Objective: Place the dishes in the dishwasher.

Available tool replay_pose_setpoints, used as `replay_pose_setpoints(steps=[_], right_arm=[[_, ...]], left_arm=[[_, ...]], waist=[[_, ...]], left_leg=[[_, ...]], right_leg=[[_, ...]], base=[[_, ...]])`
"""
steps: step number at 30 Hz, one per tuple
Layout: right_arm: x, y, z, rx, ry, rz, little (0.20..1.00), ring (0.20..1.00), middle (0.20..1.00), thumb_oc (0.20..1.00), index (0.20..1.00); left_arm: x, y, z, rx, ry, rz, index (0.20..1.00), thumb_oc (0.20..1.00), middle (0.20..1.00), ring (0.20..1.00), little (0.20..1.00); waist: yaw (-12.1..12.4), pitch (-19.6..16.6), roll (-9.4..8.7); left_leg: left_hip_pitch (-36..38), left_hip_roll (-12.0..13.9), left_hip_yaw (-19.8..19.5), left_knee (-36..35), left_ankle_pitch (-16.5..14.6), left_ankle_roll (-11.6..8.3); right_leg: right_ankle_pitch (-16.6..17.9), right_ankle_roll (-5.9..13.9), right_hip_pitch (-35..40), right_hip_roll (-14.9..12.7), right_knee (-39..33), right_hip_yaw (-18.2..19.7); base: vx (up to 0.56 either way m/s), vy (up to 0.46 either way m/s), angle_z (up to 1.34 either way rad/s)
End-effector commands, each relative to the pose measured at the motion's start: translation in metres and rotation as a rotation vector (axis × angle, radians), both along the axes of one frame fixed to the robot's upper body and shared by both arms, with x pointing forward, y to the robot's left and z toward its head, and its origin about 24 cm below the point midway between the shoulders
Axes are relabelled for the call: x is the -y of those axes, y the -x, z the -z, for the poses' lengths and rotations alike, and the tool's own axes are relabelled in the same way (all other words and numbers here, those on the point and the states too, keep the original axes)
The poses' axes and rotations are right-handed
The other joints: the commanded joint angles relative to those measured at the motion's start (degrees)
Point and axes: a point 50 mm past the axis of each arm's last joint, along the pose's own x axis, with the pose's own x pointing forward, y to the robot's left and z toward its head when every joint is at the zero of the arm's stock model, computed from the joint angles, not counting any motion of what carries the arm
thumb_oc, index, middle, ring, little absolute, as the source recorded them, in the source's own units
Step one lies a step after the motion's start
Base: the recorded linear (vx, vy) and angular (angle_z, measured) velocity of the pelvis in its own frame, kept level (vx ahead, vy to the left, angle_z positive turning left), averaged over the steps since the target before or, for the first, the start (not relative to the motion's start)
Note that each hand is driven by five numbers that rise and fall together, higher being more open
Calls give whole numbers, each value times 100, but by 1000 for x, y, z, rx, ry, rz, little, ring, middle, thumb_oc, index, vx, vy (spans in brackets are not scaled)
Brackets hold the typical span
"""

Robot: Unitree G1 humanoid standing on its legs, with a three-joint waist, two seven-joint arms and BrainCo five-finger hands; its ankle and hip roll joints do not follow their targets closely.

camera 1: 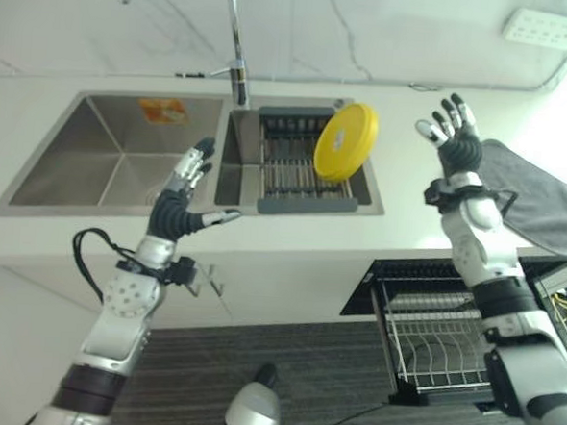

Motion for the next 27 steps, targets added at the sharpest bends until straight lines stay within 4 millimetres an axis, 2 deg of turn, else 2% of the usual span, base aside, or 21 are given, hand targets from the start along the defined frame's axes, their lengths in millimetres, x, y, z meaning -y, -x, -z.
replay_pose_setpoints(steps=[1,4,6,11,20,21,24,27], right_arm=[[5,0,-42,163,-26,-18,1000,1000,1000,1000,1000],[14,-4,-47,155,-34,13,1000,1000,1000,1000,1000],[34,-9,-50,128,-79,50,1000,1000,1000,1000,1000],[40,-13,-64,148,-89,36,1000,1000,1000,1000,1000],[37,-17,-76,178,-105,11,1000,1000,1000,1000,1000],[31,-17,-83,201,-90,-9,1000,1000,1000,1000,1000],[27,-17,-86,209,-71,-24,1000,1000,1000,1000,1000],[12,-18,-89,217,-18,-78,1000,1000,1000,1000,1000]], left_arm=[[12,1,-24,123,-8,111,1000,1000,1000,1000,1000],[14,0,-26,129,-24,135,1000,1000,1000,1000,1000],[17,-2,-32,146,-33,164,1000,1000,1000,1000,1000],[20,-6,-44,211,-36,181,1000,1000,1000,1000,1000],[26,-9,-52,264,-23,176,1000,1000,1000,1000,1000],[27,-9,-53,276,-11,178,1000,1000,1000,1000,1000],[28,-9,-54,277,-6,180,1000,1000,1000,1000,1000],[29,-9,-52,275,-1,175,1000,1000,1000,1000,1000]], waist=[[140,-338,87],[190,-258,91],[244,-128,89],[262,138,110],[256,411,196],[255,498,229],[248,513,241],[233,525,252]], left_leg=[[-22,340,107,180,-112,-104],[-114,336,63,227,-96,-104],[-310,326,40,281,-56,-113],[-613,241,-88,340,-16,-98],[-843,142,-189,402,5,-55],[-886,116,-223,394,9,-41],[-891,104,-236,385,12,-34],[-866,110,-220,404,-23,-34]], right_leg=[[455,345,24,-629,146,-38],[475,361,-16,-661,188,-75],[492,396,-90,-688,216,-128],[492,395,-332,-716,286,-65],[460,363,-619,-764,442,30],[428,348,-704,-758,489,82],[419,342,-740,-754,505,103],[386,328,-777,-771,578,116]], base=[[0,0,0],[6,-4,20],[7,-4,5],[-96,-22,18],[-29,5,5],[-30,10,4],[-19,12,1],[12,16,2]])
